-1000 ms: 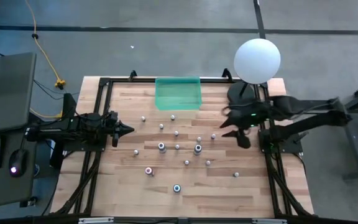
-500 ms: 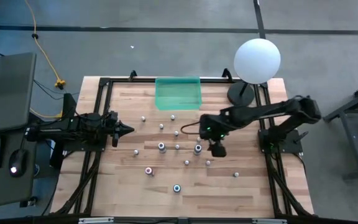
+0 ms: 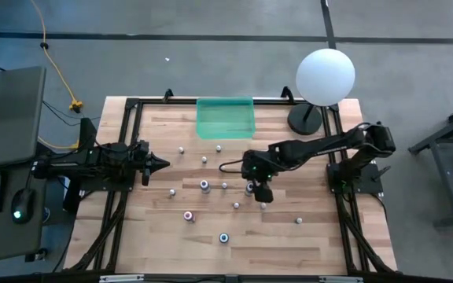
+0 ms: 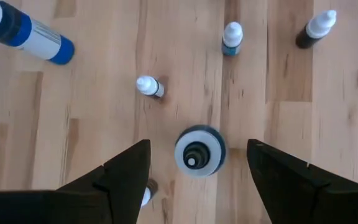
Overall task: Pick & Place food coloring
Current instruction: Put the large black food coloring into the bin
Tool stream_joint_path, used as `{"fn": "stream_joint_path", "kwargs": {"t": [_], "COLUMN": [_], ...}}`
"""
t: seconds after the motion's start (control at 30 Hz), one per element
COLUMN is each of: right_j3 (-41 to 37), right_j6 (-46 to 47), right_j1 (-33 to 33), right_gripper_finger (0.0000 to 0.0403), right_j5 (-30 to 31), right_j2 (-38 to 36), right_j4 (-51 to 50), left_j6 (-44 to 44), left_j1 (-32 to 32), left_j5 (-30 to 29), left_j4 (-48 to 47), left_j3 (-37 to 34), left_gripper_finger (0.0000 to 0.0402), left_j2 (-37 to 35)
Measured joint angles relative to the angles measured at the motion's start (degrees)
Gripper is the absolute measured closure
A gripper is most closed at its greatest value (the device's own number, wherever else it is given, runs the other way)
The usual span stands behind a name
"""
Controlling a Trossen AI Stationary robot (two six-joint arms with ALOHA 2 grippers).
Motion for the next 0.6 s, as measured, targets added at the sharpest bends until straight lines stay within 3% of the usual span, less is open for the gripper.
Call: {"fn": "stream_joint_path", "kwargs": {"t": [0.6], "right_j3": [-1.62], "right_j6": [-4.79], "right_j1": [1.4], "right_gripper_finger": [0.0143], "right_j5": [4.04], "right_j2": [2.5], "right_j4": [2.86], "left_j6": [0.0], "left_j1": [0.0], "left_j5": [-0.02], "left_j4": [0.0], "left_j3": [0.02], "left_gripper_finger": [0.0401], "left_j2": [0.0]}}
